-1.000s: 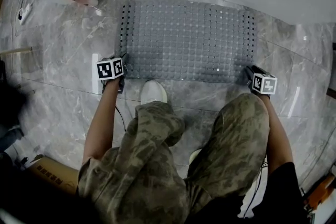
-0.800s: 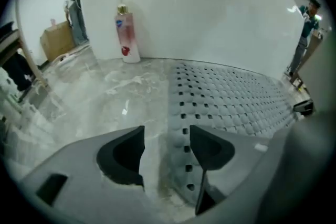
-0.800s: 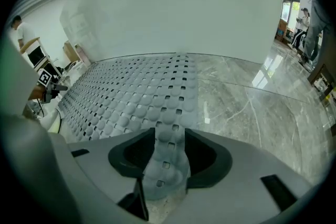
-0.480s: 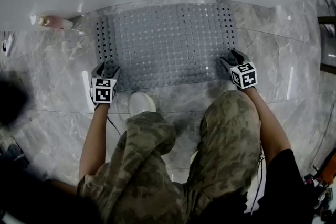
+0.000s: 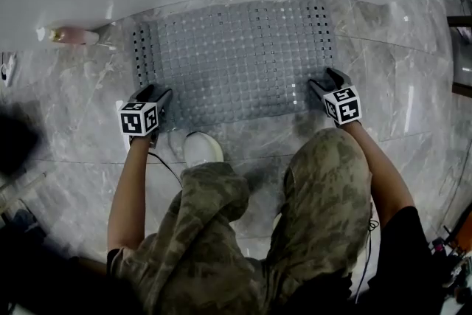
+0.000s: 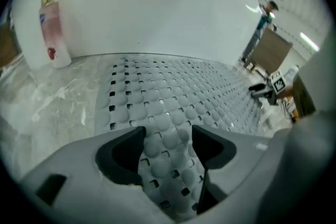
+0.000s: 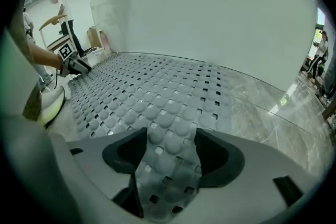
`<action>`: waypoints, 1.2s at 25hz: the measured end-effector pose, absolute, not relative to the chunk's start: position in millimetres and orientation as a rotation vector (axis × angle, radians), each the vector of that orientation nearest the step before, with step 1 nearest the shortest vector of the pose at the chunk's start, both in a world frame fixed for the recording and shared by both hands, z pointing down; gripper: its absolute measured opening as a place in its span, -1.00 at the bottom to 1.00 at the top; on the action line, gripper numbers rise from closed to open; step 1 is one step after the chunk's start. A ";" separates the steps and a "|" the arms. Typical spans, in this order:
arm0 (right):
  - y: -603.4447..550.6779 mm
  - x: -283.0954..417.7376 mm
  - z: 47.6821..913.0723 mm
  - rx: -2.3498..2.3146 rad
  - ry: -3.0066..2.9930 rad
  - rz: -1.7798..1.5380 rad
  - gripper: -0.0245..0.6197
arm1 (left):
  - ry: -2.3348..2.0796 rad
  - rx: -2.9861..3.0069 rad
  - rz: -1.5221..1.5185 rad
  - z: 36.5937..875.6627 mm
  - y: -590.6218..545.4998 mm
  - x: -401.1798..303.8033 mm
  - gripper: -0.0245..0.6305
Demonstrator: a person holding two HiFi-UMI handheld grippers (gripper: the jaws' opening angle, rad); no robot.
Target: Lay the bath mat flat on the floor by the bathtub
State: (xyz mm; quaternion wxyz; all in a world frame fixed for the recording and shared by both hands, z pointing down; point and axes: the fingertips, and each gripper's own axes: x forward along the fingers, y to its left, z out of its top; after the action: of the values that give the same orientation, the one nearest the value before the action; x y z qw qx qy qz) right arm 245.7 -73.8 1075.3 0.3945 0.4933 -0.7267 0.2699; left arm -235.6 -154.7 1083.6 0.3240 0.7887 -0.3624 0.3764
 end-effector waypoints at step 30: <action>-84.5 246.4 1070.5 1.407 -1.938 0.845 -0.08 | -0.963 2.026 1.002 1074.2 -162.9 -232.5 0.05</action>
State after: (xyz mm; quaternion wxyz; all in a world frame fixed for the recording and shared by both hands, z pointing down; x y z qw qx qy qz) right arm 246.4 -84.5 1070.5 0.2963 0.5291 -0.7288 0.3179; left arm -232.5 -162.9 1074.2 0.3357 0.7768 -0.3691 0.3842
